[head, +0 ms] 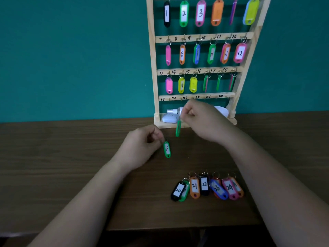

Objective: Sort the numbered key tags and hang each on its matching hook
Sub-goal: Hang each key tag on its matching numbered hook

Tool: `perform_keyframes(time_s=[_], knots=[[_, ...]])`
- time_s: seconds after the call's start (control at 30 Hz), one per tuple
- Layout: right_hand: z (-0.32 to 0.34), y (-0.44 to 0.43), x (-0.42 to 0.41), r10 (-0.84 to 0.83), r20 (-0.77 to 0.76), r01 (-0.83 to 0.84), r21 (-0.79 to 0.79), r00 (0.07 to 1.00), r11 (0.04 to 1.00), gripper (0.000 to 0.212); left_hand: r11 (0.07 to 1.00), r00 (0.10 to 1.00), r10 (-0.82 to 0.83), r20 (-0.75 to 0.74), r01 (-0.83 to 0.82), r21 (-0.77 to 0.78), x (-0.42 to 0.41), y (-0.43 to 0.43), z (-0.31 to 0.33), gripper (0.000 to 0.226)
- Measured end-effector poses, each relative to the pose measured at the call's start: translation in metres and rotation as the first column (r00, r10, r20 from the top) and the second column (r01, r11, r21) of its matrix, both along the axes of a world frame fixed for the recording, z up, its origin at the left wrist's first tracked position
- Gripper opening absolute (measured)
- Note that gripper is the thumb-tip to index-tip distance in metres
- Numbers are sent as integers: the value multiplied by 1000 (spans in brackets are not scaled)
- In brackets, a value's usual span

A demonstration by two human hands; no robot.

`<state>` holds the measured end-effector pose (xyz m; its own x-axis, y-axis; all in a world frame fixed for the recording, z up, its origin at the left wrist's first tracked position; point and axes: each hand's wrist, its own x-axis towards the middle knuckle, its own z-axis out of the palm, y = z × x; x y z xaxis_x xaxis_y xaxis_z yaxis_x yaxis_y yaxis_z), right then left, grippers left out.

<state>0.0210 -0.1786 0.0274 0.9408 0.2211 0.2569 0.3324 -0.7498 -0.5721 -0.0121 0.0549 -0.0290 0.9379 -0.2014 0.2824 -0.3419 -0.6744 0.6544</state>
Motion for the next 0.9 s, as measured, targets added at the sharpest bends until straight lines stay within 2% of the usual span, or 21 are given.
perform_keyframes(time_s=[0.1, 0.47, 0.77, 0.9], knots=[[3, 9, 28, -41, 74, 35, 69, 996, 997, 12, 999, 999, 21, 36, -20, -32, 4, -5, -5, 13], [-4, 27, 72, -76, 158, 50, 158, 985, 986, 12, 998, 989, 10, 149, 0, -65, 7, -7, -10, 11], [-13, 38, 77, -125, 189, 95, 159, 974, 983, 11, 997, 988, 27, 153, -15, -81, 4, -8, -7, 7], [-15, 36, 69, -81, 209, 38, 200, 975, 979, 7, 993, 988, 50, 143, -34, -116, 2, -8, -4, 8]])
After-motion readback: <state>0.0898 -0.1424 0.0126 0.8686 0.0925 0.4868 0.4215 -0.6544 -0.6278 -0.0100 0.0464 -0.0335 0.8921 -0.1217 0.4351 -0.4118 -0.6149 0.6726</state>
